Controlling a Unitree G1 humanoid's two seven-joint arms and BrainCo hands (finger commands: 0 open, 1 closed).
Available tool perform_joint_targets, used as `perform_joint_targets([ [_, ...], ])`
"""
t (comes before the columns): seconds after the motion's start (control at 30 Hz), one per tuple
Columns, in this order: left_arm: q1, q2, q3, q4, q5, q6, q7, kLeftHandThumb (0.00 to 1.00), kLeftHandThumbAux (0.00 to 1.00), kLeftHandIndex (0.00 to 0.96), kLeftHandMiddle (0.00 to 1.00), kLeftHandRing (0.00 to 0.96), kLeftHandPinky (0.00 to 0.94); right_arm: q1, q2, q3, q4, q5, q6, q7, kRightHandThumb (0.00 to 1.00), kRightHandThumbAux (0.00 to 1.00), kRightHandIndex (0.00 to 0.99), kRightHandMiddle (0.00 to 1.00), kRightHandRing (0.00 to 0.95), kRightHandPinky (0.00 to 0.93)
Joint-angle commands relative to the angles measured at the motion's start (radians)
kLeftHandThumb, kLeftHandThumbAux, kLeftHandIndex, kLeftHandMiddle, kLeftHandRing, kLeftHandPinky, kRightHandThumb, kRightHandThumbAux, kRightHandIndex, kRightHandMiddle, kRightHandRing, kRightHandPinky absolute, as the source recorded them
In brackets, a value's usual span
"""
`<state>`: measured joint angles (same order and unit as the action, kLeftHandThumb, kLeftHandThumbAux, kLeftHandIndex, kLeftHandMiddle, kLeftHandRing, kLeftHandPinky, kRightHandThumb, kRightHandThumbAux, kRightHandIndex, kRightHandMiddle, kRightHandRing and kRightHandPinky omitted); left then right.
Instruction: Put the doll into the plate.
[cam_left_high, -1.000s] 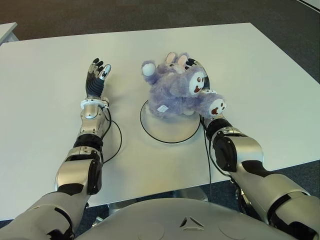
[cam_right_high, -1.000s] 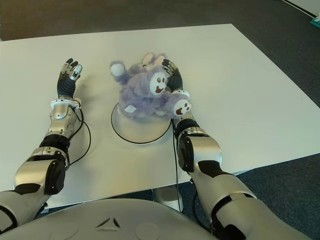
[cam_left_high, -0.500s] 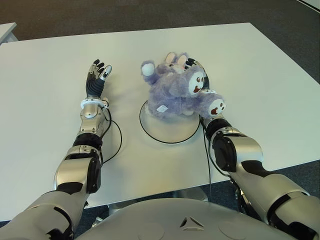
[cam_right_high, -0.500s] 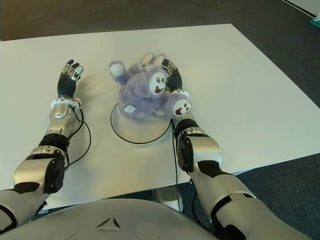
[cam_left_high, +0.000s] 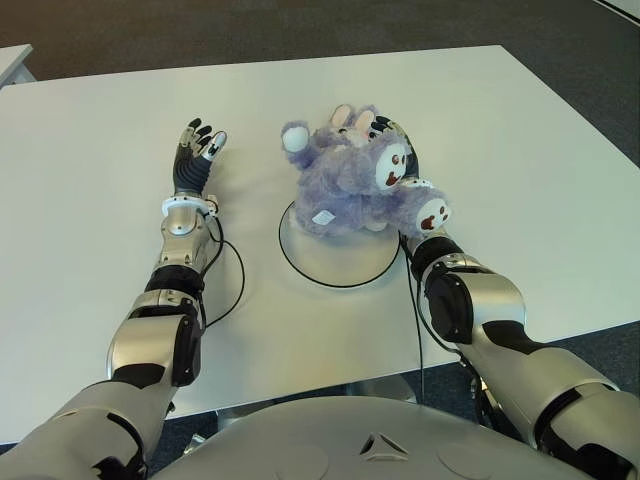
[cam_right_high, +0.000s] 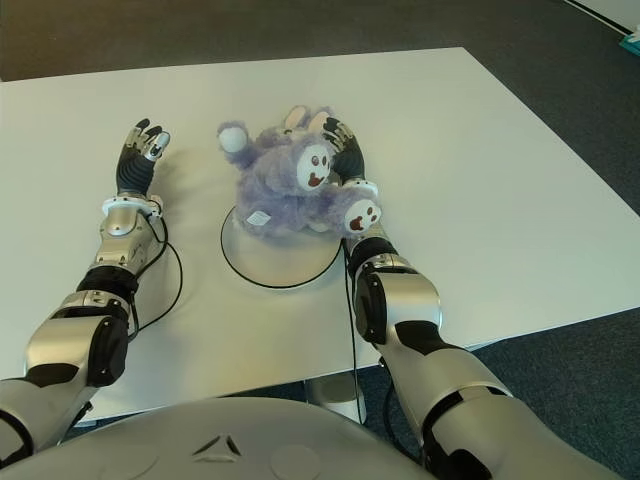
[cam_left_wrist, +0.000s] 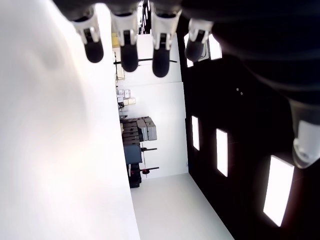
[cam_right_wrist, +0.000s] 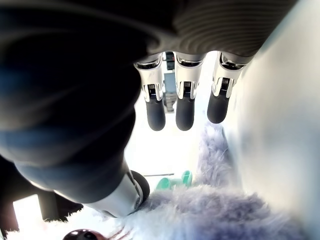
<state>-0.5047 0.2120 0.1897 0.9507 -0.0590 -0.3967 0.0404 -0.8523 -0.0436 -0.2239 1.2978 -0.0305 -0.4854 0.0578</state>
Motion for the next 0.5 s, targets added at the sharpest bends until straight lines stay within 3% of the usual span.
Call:
perform_joint_targets([
  [0.03, 0.094, -0.035, -0.012, 0.090, 0.008, 0.091, -0.003, 0.000, 0.467, 0.017, 0.135, 0.102, 0.002, 0.025, 0.013, -0.007, 0.022, 0.015, 0.012, 0.003, 0.543, 0.880, 0.140, 0.153, 0.126, 0.135],
  [0.5, 0.096, -0.039, -0.013, 0.099, -0.004, 0.115, -0.019, 0.000, 0.466, 0.027, 0.133, 0.088, 0.000, 0.024, 0.013, -0.006, 0.022, 0.011, 0.012, -0.001, 0.556, 0.880, 0.135, 0.152, 0.126, 0.138],
])
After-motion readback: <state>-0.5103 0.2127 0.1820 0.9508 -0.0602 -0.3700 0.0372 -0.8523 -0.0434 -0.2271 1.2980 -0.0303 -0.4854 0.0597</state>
